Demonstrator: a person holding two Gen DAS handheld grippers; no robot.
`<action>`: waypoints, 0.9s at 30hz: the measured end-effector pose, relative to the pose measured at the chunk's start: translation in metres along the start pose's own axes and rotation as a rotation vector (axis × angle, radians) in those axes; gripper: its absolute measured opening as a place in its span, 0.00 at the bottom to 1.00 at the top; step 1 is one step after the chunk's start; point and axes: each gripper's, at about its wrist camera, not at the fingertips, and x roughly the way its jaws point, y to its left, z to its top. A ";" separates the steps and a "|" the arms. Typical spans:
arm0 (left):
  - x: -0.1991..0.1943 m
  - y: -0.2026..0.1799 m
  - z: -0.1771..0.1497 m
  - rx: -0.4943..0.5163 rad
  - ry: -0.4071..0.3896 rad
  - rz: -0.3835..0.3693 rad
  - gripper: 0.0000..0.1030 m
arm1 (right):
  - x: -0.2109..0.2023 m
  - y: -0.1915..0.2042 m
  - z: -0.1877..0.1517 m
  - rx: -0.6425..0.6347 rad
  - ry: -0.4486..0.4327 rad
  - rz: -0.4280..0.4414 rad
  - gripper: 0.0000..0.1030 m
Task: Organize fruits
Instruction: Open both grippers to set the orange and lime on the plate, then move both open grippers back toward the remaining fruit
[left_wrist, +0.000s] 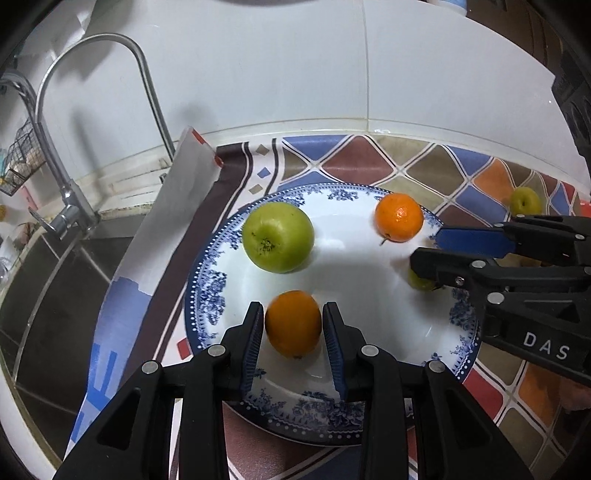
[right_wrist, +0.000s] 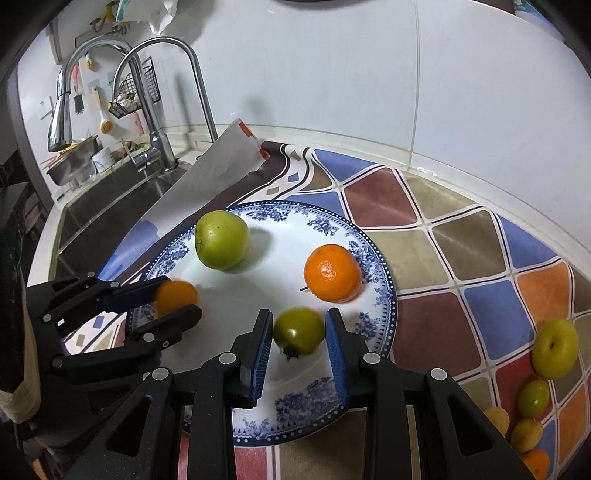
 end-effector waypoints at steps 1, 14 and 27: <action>-0.003 0.000 0.000 -0.003 -0.006 0.001 0.34 | -0.002 -0.001 0.000 0.003 -0.001 -0.002 0.30; -0.081 -0.021 0.002 -0.001 -0.147 0.022 0.56 | -0.079 -0.004 -0.020 0.005 -0.125 -0.083 0.34; -0.141 -0.065 0.009 0.053 -0.288 -0.037 0.75 | -0.167 -0.019 -0.049 0.052 -0.255 -0.192 0.42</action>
